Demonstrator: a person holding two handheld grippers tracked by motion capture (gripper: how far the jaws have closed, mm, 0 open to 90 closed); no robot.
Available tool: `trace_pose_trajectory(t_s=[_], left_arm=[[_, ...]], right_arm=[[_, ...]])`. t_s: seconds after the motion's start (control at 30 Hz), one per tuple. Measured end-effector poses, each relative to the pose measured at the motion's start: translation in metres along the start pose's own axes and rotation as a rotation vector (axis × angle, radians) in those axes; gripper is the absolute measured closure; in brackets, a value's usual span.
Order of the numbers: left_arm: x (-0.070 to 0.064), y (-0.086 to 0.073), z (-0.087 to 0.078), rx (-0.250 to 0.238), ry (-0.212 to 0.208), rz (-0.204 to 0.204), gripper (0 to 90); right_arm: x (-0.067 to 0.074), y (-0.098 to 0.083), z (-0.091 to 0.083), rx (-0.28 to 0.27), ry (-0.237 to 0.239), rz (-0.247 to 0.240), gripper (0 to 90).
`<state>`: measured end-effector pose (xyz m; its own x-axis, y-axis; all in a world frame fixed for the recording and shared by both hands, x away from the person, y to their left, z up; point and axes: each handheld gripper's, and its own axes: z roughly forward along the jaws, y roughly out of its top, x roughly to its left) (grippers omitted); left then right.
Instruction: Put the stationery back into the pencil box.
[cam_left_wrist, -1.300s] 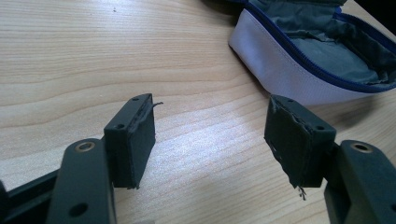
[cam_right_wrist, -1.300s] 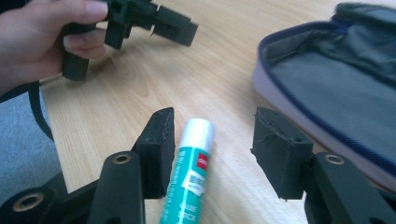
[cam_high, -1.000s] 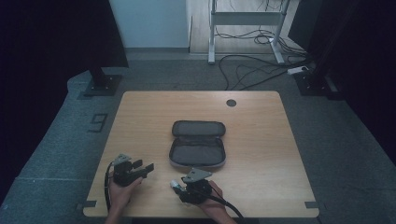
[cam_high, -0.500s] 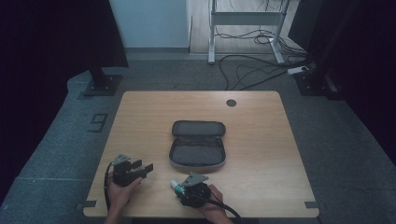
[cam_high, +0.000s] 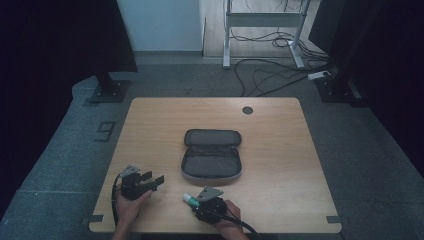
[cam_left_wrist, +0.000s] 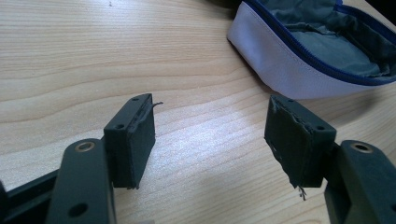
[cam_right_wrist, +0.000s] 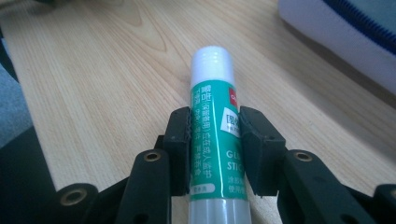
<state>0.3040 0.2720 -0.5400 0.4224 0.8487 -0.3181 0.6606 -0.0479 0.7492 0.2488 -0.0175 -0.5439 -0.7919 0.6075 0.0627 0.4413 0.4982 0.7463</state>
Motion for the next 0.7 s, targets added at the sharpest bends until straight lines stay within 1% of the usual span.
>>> trace_pose_trajectory(t_s=[0.13, 0.17, 0.23, 0.27, 0.3, 0.33, 0.53, 0.7], left_arm=[[0.000, 0.000, 0.001, 0.006, 0.002, 0.004, 33.7], [0.000, 0.000, 0.000, 0.007, 0.002, 0.006, 33.8], [0.000, 0.000, 0.000, 0.005, 0.001, 0.005, 33.8], [0.000, 0.000, 0.000, 0.005, 0.001, 0.005, 33.8], [0.000, 0.000, 0.000, 0.004, 0.001, 0.005, 33.7], [0.000, 0.000, 0.000, 0.005, 0.001, 0.006, 33.7], [-0.001, 0.000, 0.001, 0.011, -0.002, 0.009, 33.7], [-0.002, 0.000, 0.001, 0.014, -0.006, 0.009, 33.7]], right_arm=[[-0.002, 0.004, -0.006, -0.022, 0.010, -0.001, 64.5], [-0.004, 0.007, -0.011, -0.047, 0.012, 0.007, 64.5], [-0.007, 0.010, -0.016, -0.066, 0.012, 0.014, 64.5], [-0.007, 0.010, -0.016, -0.066, 0.012, 0.014, 64.5], [-0.011, 0.013, -0.022, -0.089, 0.011, 0.013, 64.5], [-0.011, 0.013, -0.022, -0.089, 0.011, 0.013, 64.5], [-0.025, 0.021, -0.036, -0.143, -0.003, 0.044, 64.5], [-0.034, 0.024, -0.045, -0.169, -0.015, 0.058, 64.5]])
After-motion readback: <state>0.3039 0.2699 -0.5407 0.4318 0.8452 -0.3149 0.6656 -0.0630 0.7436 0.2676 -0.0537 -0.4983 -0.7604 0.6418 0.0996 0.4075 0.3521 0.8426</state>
